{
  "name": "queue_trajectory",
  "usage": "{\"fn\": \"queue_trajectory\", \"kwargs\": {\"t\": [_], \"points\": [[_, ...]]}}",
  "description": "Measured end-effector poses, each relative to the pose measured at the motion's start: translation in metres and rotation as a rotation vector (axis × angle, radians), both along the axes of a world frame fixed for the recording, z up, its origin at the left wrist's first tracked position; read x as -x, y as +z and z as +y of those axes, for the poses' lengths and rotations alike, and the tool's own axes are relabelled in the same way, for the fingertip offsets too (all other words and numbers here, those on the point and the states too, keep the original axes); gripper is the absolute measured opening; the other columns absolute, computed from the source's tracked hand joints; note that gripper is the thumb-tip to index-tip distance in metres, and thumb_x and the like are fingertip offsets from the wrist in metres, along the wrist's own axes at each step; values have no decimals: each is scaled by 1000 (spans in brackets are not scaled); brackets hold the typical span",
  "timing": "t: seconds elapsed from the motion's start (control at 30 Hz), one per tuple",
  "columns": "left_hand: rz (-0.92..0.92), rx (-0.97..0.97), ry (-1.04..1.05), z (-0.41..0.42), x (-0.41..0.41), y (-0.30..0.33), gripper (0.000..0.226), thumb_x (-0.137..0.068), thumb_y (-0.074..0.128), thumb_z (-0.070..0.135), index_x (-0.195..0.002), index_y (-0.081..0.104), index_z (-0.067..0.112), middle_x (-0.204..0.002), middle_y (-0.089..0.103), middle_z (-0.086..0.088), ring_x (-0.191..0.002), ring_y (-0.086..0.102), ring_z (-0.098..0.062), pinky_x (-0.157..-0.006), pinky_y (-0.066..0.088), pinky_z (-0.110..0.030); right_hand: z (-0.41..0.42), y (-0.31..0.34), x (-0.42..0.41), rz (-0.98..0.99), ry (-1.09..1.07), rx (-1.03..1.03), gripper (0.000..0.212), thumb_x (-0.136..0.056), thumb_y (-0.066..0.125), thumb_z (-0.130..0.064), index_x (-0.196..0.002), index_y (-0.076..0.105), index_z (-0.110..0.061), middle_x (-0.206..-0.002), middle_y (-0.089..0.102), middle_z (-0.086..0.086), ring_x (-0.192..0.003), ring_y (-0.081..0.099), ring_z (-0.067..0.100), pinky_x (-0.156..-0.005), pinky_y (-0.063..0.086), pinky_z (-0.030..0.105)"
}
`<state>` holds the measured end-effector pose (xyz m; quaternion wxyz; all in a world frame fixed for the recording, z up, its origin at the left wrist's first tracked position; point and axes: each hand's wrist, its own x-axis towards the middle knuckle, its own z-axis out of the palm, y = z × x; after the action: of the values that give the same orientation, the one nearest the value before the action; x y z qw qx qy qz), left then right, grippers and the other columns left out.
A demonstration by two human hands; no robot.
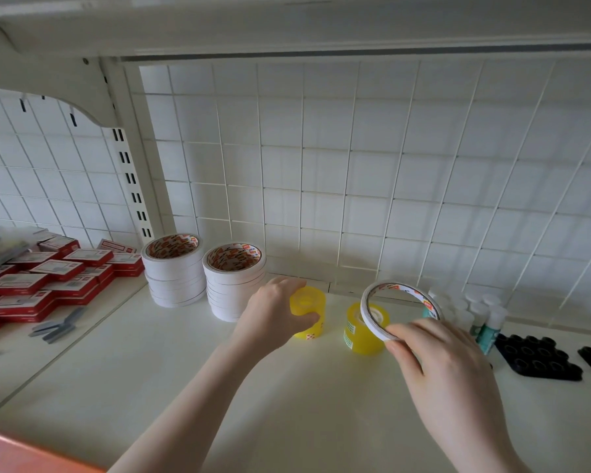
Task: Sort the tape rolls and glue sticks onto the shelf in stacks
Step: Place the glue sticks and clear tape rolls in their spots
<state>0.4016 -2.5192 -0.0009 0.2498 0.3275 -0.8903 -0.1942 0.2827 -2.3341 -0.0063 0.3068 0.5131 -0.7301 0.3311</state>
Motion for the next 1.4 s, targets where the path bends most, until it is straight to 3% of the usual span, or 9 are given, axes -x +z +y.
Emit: {"fn": "queue_trajectory", "kwargs": {"t": [0.13,0.27,0.37,0.5,0.7,0.93,1.17,1.4], "points": [[-17,27,-15,2,-4,4,67,-76,72,40,-135,47,21,-135,47,3,-119,47,-15,-90,35,-21,0,5,-2,8,10,7,27,-81,46,-27,-73,68,-14,-65,57,-3,-60,57,26,-63,32,27],[3,116,-45,9,-17,17,59,-79,69,40,-132,49,22,-131,49,5,-116,49,-13,-87,36,-21,-1,13,-7,15,23,11,12,-77,59,-20,-73,68,-14,-66,58,-3,-61,58,26,-62,37,29],[52,186,-36,15,-35,24,49,-82,65,41,-126,53,24,-126,52,10,-111,50,-10,-80,37,-19,-6,21,-10,21,43,-2,22,-81,51,-26,-73,68,-15,-67,59,-3,-62,56,26,-62,37,31],[85,249,30,17,-69,22,39,-82,65,40,-117,59,23,-116,56,10,-105,52,-11,-76,36,-19,-21,32,-16,4,84,-10,7,-74,62,-18,-70,67,-15,-65,59,-2,-60,57,27,-61,38,30],[65,238,215,10,-119,8,38,-82,65,38,-116,59,22,-113,57,10,-102,54,-12,-71,39,-22,-63,46,-32,-49,183,-61,7,-75,67,-13,-68,66,-16,-64,59,-2,-60,56,28,-59,41,29],[28,163,387,-7,-163,-8,38,-86,59,43,-120,55,26,-119,54,12,-107,52,-9,-75,35,-18,-124,62,-62,-119,313,-170,3,-80,70,-14,-81,72,-12,-78,66,3,-78,58,29,-67,43,33],[38,123,460,-15,-186,-19,38,-87,57,43,-121,55,27,-121,53,12,-111,50,-9,-81,38,-21,-170,62,-80,-172,335,-277,12,-86,62,-20,-87,72,-15,-93,68,4,-93,58,25,-74,42,33],[58,88,475,-19,-191,-26,38,-86,58,43,-121,55,28,-123,52,11,-113,49,-9,-82,36,-19,-180,58,-85,-205,349,-343,13,-86,62,-18,-89,72,-11,-94,67,7,-93,56,25,-72,34,31]]}}
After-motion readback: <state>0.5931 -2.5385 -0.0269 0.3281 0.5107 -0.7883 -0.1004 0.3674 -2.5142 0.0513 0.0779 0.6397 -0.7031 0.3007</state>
